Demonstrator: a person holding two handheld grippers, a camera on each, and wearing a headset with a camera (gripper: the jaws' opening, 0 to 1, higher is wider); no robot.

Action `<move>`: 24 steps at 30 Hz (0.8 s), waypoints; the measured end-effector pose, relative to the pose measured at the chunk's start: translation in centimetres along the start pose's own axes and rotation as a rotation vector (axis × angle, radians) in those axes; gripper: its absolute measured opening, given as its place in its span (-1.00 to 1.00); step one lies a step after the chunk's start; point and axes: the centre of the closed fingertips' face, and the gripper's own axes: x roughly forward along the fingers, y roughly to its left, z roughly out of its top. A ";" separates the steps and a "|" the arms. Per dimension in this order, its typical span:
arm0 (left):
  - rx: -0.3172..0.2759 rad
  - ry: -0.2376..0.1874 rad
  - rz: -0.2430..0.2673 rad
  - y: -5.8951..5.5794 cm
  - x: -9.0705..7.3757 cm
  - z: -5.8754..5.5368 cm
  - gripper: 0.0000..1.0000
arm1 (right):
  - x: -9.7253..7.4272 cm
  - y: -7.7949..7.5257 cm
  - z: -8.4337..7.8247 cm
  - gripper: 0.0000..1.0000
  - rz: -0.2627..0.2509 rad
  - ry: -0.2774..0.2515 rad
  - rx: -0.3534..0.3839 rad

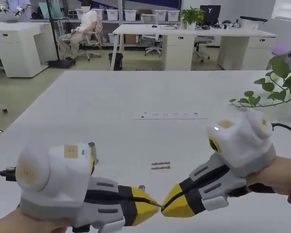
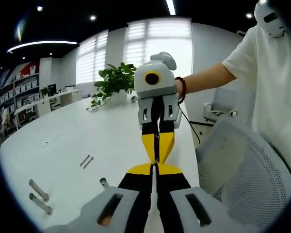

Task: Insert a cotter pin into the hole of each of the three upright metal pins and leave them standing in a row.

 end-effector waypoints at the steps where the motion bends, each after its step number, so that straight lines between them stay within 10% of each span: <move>1: 0.000 0.005 0.028 0.4 0.0 -0.2 -1.00 | -0.1 -0.3 0.0 -0.96 -0.006 -0.001 -0.002; 24: -0.082 0.042 0.349 6.7 0.2 -2.9 -0.59 | -1.1 -5.1 -2.0 -0.96 -0.170 0.141 -0.058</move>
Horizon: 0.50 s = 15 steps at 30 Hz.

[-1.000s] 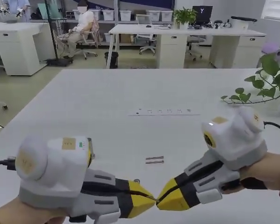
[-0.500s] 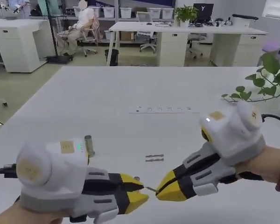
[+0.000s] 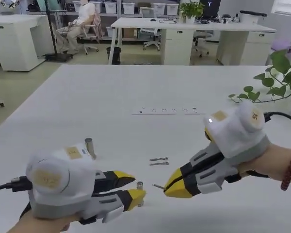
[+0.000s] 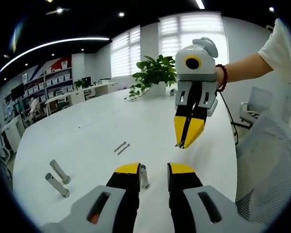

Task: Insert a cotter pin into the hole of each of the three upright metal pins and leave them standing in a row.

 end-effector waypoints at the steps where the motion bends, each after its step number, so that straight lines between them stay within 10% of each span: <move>1: 0.003 0.009 0.013 0.2 0.2 -0.2 -0.59 | 0.0 -0.2 -0.1 -0.96 -0.005 0.006 -0.003; 15: -0.036 0.076 0.110 1.7 2.4 -2.0 -0.61 | 1.2 -2.3 -1.5 -0.96 -0.034 0.109 -0.072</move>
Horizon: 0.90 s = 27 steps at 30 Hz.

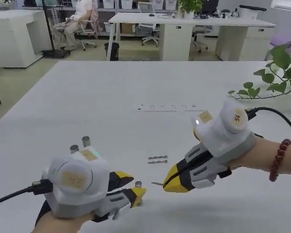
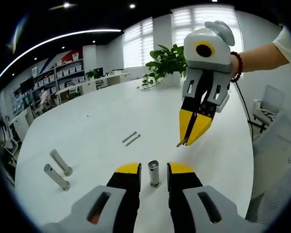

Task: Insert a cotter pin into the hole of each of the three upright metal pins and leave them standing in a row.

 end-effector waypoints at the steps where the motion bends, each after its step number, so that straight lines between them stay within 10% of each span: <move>1: -0.010 0.001 0.006 0.2 0.1 -0.1 -0.61 | 0.1 -0.1 -0.1 -0.96 -0.001 0.007 -0.010; 27: 0.019 0.025 -0.029 -0.1 1.1 -0.6 -0.85 | 1.9 -2.1 -1.1 -0.96 -0.013 0.099 -0.105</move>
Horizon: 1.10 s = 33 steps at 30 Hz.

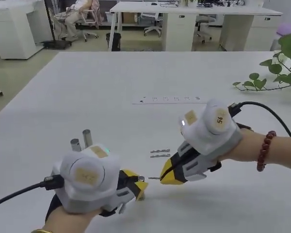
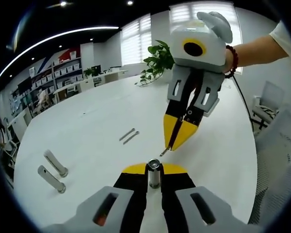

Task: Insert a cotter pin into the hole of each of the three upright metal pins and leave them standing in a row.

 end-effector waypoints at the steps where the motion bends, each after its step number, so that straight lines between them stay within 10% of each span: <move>1: 0.004 -0.002 -0.010 -0.1 0.0 0.0 -0.85 | 0.1 -0.1 -0.1 -0.96 -0.001 0.004 -0.008; 33: 0.060 -0.016 -0.170 -0.5 0.3 0.2 -0.86 | 0.8 -0.2 0.5 -0.96 0.039 0.022 -0.149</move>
